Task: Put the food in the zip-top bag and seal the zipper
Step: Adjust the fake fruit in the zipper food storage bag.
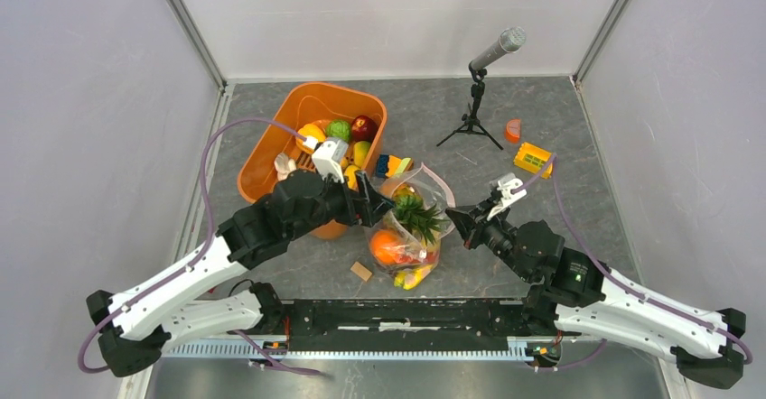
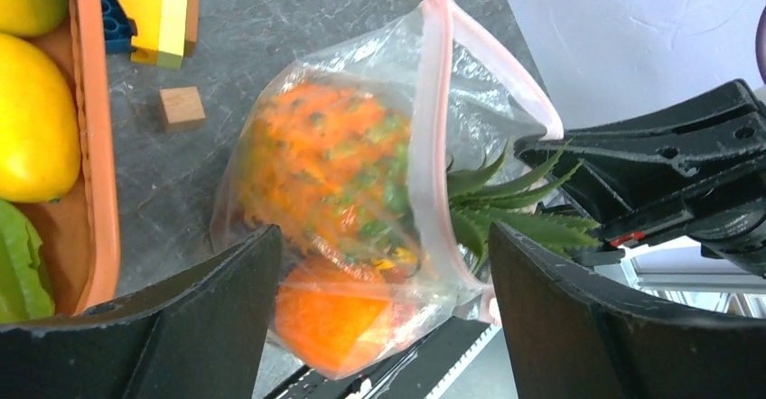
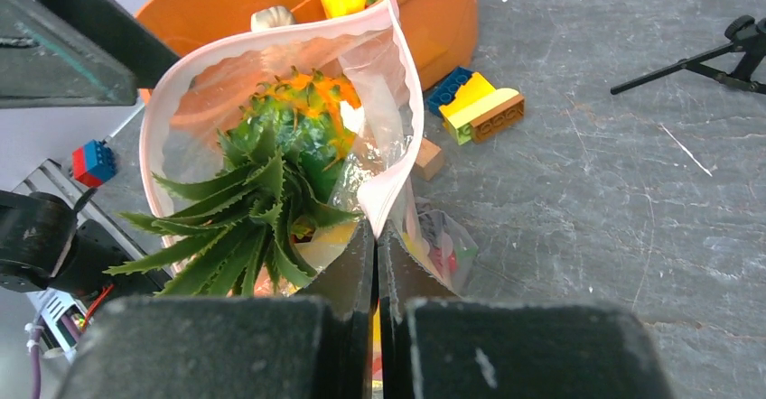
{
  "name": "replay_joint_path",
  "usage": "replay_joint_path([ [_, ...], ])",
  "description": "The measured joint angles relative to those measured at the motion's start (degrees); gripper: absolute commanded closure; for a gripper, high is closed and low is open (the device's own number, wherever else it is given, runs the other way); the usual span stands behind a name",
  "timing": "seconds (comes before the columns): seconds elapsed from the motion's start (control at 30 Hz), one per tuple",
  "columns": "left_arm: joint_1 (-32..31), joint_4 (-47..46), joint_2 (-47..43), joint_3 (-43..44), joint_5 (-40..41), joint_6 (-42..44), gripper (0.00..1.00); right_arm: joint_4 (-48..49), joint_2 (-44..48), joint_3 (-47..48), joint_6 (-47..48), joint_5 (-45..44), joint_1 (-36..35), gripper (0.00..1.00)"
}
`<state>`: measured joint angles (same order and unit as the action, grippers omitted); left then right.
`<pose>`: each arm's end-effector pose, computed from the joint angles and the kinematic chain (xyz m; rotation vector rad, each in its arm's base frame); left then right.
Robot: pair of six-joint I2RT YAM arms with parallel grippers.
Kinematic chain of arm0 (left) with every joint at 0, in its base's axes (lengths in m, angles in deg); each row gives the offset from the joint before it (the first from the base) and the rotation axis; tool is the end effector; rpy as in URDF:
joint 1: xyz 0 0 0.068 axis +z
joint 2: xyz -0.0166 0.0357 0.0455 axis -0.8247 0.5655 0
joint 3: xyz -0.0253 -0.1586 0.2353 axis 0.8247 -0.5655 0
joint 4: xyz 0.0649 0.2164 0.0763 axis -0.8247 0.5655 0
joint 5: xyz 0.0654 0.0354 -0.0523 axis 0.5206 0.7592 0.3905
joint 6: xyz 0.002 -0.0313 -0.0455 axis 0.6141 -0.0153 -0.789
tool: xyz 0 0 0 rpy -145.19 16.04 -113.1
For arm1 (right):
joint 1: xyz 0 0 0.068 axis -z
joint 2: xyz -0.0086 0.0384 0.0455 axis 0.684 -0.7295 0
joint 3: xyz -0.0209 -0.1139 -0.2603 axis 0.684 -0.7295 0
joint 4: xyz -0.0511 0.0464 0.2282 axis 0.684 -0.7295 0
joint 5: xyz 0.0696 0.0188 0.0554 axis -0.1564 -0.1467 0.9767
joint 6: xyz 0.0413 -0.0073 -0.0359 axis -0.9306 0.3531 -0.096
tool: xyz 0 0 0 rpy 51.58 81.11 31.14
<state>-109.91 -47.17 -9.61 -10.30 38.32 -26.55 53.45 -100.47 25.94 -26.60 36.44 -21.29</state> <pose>0.0960 -0.1256 0.3560 0.1785 2.0431 -0.9461 0.0609 0.0880 0.3024 -0.2860 1.7362 0.7182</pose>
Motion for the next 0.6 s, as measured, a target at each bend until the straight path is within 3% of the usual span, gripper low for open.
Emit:
replay_joint_path([
  [0.3, 0.02, 4.57, 7.41, 7.43, 0.11, -1.68, 0.39, 3.19, -0.57, 0.15, 0.00, 2.34, 0.00, 1.00],
  [0.43, -0.09, 9.03, 10.32, 9.92, 0.39, -1.53, 0.42, 3.93, -1.03, 0.42, 0.00, 2.89, 0.00, 1.00],
  [0.47, -0.17, 9.75, 10.80, 10.34, 0.37, -1.36, 0.47, 3.98, -1.16, 0.61, 0.00, 2.95, 0.00, 1.00],
  [0.53, -0.52, 11.10, 11.93, 11.23, 0.15, -0.83, 0.75, 4.33, -1.55, 1.09, 0.04, 3.26, 0.00, 1.00],
  [0.6, -1.07, 13.05, 13.57, 12.72, -0.07, 0.68, 0.90, 4.59, -2.01, 1.64, 0.20, 3.82, 0.00, 1.00],
])
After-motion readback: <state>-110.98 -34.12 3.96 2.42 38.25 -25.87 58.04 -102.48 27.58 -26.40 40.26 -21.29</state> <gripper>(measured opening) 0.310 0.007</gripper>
